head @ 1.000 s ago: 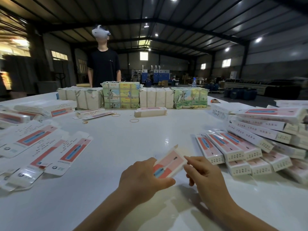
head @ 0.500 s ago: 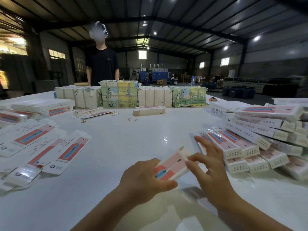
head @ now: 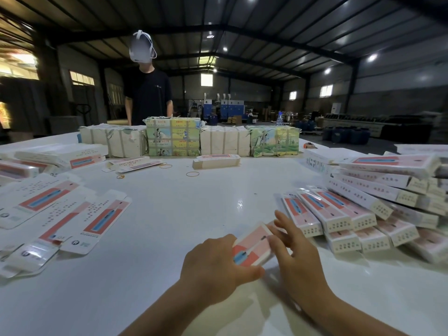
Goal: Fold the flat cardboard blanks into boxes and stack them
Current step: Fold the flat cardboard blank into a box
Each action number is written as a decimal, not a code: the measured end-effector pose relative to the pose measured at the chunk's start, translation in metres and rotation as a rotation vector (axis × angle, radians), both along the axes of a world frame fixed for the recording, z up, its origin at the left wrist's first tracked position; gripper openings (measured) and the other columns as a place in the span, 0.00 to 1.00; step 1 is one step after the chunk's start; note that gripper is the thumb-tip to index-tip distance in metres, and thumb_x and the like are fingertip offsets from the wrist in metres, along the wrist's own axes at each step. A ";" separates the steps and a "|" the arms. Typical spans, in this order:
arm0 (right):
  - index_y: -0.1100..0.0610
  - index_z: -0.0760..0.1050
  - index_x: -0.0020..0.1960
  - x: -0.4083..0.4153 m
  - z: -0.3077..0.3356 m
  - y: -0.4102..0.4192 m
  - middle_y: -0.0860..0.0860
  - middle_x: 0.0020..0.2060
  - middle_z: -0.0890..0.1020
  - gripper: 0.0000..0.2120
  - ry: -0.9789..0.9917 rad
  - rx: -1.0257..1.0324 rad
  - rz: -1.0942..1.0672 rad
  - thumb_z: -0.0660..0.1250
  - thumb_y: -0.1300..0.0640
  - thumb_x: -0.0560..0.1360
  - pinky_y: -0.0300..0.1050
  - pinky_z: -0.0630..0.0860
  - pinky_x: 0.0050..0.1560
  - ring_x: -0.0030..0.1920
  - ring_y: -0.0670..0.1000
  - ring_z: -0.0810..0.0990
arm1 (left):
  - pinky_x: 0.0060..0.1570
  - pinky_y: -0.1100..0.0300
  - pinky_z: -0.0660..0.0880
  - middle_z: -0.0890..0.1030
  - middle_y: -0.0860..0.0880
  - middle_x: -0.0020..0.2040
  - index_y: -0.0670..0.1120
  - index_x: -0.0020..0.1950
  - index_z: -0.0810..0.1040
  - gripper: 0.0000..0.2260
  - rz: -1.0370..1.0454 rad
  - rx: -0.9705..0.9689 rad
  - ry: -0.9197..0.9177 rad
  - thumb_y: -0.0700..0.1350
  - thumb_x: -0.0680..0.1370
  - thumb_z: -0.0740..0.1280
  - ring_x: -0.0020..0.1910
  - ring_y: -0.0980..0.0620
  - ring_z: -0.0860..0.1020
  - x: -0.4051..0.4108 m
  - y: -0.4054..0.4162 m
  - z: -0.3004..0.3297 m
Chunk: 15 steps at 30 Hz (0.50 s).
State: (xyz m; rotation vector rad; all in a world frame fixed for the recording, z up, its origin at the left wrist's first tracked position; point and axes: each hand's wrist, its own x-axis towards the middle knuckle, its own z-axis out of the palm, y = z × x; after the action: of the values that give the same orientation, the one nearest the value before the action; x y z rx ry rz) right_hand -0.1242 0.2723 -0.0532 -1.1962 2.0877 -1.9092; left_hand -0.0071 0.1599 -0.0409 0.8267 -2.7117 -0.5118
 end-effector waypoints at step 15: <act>0.59 0.79 0.44 -0.012 0.011 0.001 0.58 0.38 0.83 0.07 -0.552 -0.082 0.310 0.63 0.65 0.75 0.40 0.79 0.36 0.39 0.53 0.85 | 0.49 0.65 0.78 0.75 0.61 0.54 0.58 0.62 0.67 0.29 -0.063 0.109 0.086 0.72 0.67 0.62 0.45 0.56 0.79 0.001 0.008 0.009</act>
State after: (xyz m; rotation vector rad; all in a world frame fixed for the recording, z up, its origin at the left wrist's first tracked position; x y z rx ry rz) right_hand -0.1361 0.2731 -0.0419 -0.8138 1.4654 -1.9076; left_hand -0.0060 0.1681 -0.0324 0.7305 -2.6578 -0.6985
